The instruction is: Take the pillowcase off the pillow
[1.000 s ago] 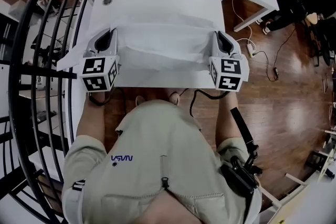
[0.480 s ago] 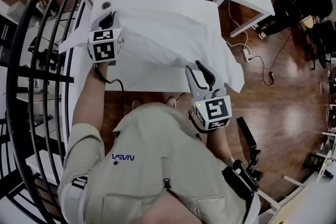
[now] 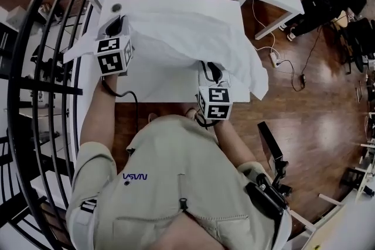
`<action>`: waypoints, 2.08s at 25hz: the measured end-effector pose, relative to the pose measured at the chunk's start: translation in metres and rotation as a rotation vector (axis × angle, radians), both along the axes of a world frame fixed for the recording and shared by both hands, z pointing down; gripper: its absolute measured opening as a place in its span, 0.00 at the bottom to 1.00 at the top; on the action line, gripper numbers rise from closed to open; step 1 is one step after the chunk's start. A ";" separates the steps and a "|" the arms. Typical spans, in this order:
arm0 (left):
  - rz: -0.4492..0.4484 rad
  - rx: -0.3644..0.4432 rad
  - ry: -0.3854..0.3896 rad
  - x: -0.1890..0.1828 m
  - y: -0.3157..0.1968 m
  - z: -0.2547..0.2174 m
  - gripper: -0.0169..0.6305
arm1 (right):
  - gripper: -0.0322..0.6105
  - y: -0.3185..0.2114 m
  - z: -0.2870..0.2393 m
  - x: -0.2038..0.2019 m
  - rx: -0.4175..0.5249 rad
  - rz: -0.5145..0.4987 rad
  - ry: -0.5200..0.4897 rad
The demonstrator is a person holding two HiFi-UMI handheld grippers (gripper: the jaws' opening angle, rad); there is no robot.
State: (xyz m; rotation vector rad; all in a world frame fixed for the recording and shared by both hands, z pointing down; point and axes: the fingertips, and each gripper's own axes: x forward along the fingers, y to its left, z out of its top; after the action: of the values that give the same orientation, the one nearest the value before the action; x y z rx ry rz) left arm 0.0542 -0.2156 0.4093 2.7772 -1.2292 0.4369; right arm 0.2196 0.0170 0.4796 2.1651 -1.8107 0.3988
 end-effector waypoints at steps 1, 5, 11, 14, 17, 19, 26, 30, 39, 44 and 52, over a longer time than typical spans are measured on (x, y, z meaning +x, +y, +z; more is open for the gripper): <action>0.005 0.016 -0.002 -0.002 0.002 -0.003 0.04 | 0.09 -0.004 -0.005 0.002 0.012 0.006 0.027; 0.004 0.124 -0.025 -0.017 0.010 -0.020 0.07 | 0.07 -0.015 -0.024 0.006 0.064 0.017 0.034; 0.006 0.227 0.034 -0.050 0.036 -0.049 0.21 | 0.07 -0.024 -0.039 0.013 0.100 0.034 0.003; 0.011 0.204 0.124 -0.071 0.075 -0.060 0.30 | 0.07 -0.025 -0.047 0.015 0.117 0.029 0.000; 0.052 0.093 0.112 -0.068 0.106 -0.016 0.35 | 0.07 -0.027 -0.051 0.018 0.130 0.031 0.002; 0.073 0.010 0.068 -0.058 0.109 0.024 0.46 | 0.07 -0.027 -0.052 0.019 0.131 0.031 0.000; 0.104 0.035 0.004 -0.022 0.077 0.053 0.49 | 0.07 -0.030 -0.052 0.017 0.139 0.013 0.008; 0.110 0.115 -0.017 -0.012 0.073 0.033 0.12 | 0.07 -0.032 -0.063 0.012 0.166 -0.017 0.042; 0.203 0.197 0.084 -0.003 0.099 -0.049 0.05 | 0.06 -0.014 -0.141 0.026 0.293 -0.015 0.147; 0.213 0.143 0.066 -0.002 0.106 -0.062 0.05 | 0.06 -0.011 -0.157 0.032 0.282 -0.025 0.166; 0.179 0.035 0.018 0.012 0.063 0.002 0.05 | 0.06 -0.046 -0.096 0.039 0.173 -0.013 0.139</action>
State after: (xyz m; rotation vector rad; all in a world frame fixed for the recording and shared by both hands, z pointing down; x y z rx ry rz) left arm 0.0663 -0.1525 0.4113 2.9266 -0.9982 0.4041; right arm 0.2584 -0.0295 0.3838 2.2303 -1.8413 0.0890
